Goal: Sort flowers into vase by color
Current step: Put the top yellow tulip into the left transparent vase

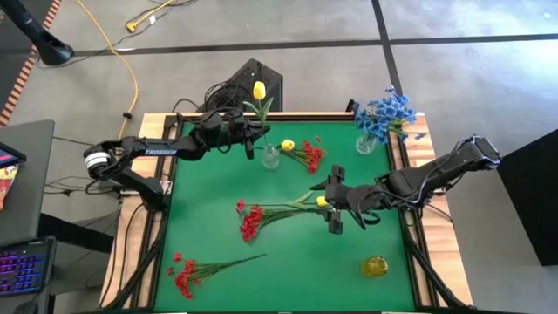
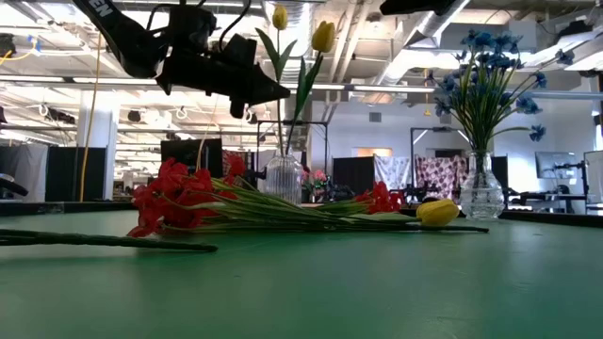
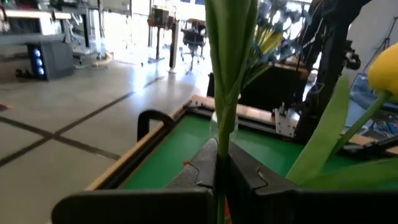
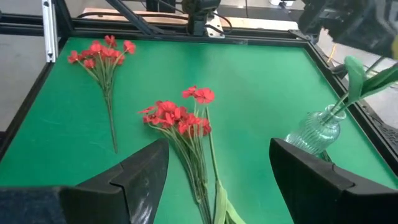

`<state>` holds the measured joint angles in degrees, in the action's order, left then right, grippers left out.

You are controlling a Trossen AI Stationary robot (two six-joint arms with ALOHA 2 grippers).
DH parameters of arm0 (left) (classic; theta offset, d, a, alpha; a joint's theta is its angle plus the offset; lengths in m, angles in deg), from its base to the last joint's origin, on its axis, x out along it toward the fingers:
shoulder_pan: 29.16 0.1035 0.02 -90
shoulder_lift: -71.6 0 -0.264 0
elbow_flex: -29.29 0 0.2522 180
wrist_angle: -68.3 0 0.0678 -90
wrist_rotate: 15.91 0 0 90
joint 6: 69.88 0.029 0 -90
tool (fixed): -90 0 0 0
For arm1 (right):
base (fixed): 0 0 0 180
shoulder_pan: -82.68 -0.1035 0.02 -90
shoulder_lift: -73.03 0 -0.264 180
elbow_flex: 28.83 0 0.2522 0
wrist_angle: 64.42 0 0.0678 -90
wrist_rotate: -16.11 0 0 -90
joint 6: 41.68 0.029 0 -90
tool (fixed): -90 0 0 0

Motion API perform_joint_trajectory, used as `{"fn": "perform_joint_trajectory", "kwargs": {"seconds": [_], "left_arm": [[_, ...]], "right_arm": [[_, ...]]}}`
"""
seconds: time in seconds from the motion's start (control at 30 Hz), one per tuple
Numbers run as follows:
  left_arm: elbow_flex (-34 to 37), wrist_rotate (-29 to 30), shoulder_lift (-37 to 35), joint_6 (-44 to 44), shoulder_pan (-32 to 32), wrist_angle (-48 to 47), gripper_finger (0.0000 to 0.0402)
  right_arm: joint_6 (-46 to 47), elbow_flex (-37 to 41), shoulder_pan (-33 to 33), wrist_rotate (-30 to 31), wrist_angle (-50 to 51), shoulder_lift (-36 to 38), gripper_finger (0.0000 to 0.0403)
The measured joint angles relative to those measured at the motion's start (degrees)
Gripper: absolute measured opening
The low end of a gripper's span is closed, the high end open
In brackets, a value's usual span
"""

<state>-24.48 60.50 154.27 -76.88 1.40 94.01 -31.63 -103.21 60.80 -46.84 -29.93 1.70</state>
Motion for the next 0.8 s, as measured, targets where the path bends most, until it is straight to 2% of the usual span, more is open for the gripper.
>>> {"fn": "perform_joint_trajectory", "kwargs": {"seconds": [0.57, 0.67, 0.8], "left_arm": [[0.0, 2.51, -0.02, -1.42, -1.68, -5.24, 0.0003], [0.0, 2.08, -0.02, -2.26, -1.53, -5.51, 0.0021], [0.0, 1.75, -0.04, -2.53, -1.53, -6.08, 0.0066]], "right_arm": [[0.02, -0.02, -0.01, -0.02, -0.14, 0.0, 0.0305], [0.0, -0.02, 0.0, -0.02, 0.16, 0.0, 0.0305], [0.02, -0.02, 0.7, -0.06, 0.21, 0.0, 0.0305]]}}
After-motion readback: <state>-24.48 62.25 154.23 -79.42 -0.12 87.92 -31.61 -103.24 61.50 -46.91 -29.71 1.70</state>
